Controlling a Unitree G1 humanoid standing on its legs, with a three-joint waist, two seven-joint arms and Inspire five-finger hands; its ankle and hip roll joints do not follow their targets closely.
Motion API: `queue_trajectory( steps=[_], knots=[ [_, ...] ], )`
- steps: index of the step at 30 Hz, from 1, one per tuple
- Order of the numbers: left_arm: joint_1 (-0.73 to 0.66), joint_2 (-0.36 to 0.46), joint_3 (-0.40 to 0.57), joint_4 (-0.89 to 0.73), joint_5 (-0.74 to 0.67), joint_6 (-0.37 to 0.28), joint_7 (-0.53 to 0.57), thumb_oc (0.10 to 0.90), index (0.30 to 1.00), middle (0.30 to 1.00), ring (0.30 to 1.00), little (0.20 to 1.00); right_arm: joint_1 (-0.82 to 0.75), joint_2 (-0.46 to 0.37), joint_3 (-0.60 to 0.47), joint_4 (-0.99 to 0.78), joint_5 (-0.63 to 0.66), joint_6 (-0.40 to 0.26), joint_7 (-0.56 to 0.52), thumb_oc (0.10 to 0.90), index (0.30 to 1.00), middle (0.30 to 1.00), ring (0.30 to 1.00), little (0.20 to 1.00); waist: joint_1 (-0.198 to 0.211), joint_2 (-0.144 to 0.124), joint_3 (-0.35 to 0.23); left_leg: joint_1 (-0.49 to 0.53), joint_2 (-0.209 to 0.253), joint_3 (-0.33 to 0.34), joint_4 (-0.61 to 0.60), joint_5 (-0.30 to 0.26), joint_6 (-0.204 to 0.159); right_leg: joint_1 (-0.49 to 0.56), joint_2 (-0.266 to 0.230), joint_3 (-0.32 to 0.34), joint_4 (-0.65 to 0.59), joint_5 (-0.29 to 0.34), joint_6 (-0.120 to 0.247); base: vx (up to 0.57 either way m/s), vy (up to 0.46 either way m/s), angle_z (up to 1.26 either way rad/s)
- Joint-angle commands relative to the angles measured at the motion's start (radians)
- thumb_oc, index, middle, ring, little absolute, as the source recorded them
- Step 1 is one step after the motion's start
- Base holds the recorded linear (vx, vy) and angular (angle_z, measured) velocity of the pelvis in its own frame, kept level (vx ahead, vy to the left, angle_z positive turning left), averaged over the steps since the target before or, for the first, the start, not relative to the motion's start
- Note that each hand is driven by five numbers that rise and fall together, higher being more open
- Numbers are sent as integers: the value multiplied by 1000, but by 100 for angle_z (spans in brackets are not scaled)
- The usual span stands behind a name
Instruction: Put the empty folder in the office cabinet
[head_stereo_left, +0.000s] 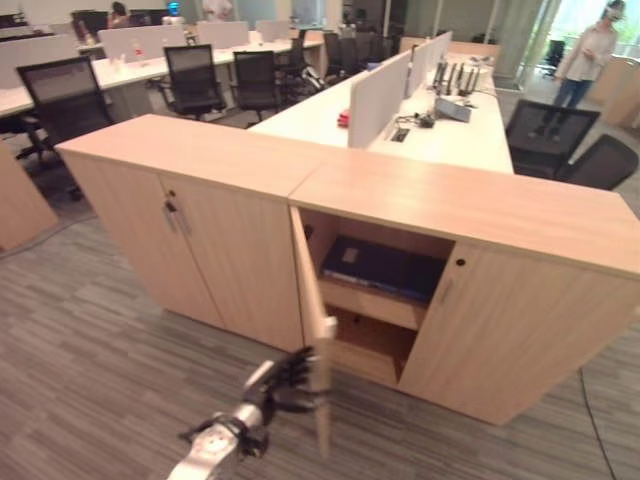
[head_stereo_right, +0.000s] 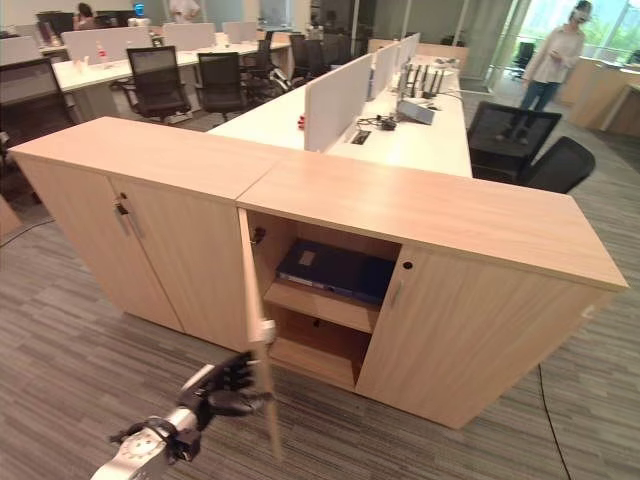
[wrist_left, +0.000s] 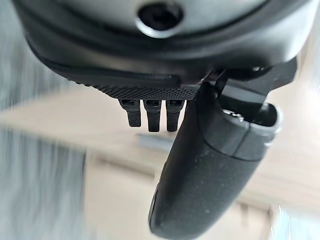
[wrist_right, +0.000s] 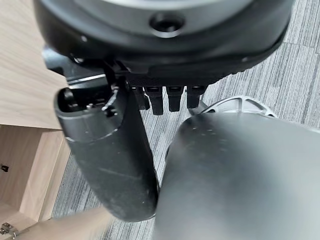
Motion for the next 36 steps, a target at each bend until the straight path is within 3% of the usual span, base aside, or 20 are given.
queue_trajectory(
  steps=[1,5,10,14,18,19,22,25,27,28,29,31,33,34,36],
  knots=[
    [-254,-61,-118,-288,-109,-63,-176,800,900,900,900,900,-67,-13,67,61,-96,-16,0,800,900,900,900,900,-40,11,-43,25,26,-64,-3,-140,-15,-26,4,-11,-43,92,50,-8,-23,-9],
    [-288,-54,-145,-339,-103,-84,-169,800,900,900,900,900,-79,-4,84,54,-97,-25,-2,800,900,900,900,900,-46,6,-43,26,26,-72,-3,-142,-15,-24,3,-12,-42,92,50,-2,-3,-4],
    [-234,-65,-128,-290,-94,-100,-154,800,900,900,900,900,-86,5,86,51,-86,-29,0,800,900,900,900,900,-43,6,-39,34,23,-73,-3,-145,-14,-20,-2,-15,-36,91,50,0,0,0],
    [-104,-62,-18,-268,0,-179,-92,800,900,900,900,900,-64,20,70,38,-61,-36,3,800,900,900,900,900,-20,-1,-30,35,21,-83,-3,-143,-16,-14,-5,-22,-34,91,50,-10,1,4],
    [-4,-59,86,-211,54,-179,-66,800,900,900,900,900,-65,-4,24,45,-15,-38,9,800,900,900,900,900,7,-13,-23,29,20,-94,-3,-137,-15,-13,-1,-29,-35,93,49,-18,-19,8],
    [63,-41,166,-214,147,-232,-17,800,900,900,900,900,-68,-8,-18,60,15,-39,1,800,900,900,900,900,33,-19,-19,25,19,-105,-3,-134,-16,-11,2,-38,-36,90,48,-1,-16,14],
    [116,-22,193,-185,243,-256,0,800,900,900,900,900,-82,-7,-33,68,40,-40,0,800,900,900,900,900,51,-26,-16,20,19,-112,-3,-131,-16,-9,2,-43,-37,90,49,-6,-21,15],
    [156,10,220,-122,260,-236,-14,800,900,900,900,900,-99,-27,-47,65,53,-39,-10,800,900,900,900,900,66,-23,-10,11,18,-120,-2,-123,-16,-15,0,-43,-28,88,50,-20,-7,10],
    [168,16,220,-15,285,-225,-17,800,900,900,900,900,-96,-34,-49,60,60,-43,-13,800,900,900,900,900,59,-17,0,-2,24,-138,0,-114,-18,-25,0,-18,-8,69,46,-47,-16,16],
    [152,-12,209,204,334,-206,-5,800,900,900,900,900,-95,-46,-45,52,68,-45,-5,800,900,900,900,900,29,-12,8,-24,41,-159,1,-107,-25,-57,27,101,0,18,34,-42,-31,13],
    [145,-18,207,218,337,-214,-4,800,900,900,900,900,-96,-48,-45,52,68,-45,-5,800,900,900,900,900,31,-10,6,-25,43,-155,1,-108,-26,-63,28,106,4,16,33,-116,-20,32],
    [100,-95,228,534,374,-180,13,800,900,900,900,900,-101,-54,-27,51,65,-43,6,800,900,900,900,900,8,-15,6,-59,43,-151,3,-82,-27,-98,65,238,-22,-8,7,-77,-24,63],
    [44,-183,310,893,393,-145,28,800,900,900,900,900,-92,-57,-21,59,57,-42,20,800,900,900,900,900,-11,-26,-8,-73,46,-153,0,-69,-32,-100,96,286,-50,-8,-3,67,-125,7],
    [-3,-215,392,1115,439,-141,57,800,900,900,900,900,-68,-59,-13,54,43,-44,31,800,900,900,900,900,-35,-37,-18,-72,63,-155,-3,-67,-42,-101,148,322,-77,-25,-20,83,-140,-22],
    [-9,-212,411,1175,499,-147,93,800,900,900,900,900,-49,-60,1,47,27,-49,32,800,900,900,900,900,-47,-43,-27,-73,73,-150,-3,-69,-46,-106,169,342,-89,-28,-28,87,-139,-20]
  ],
)
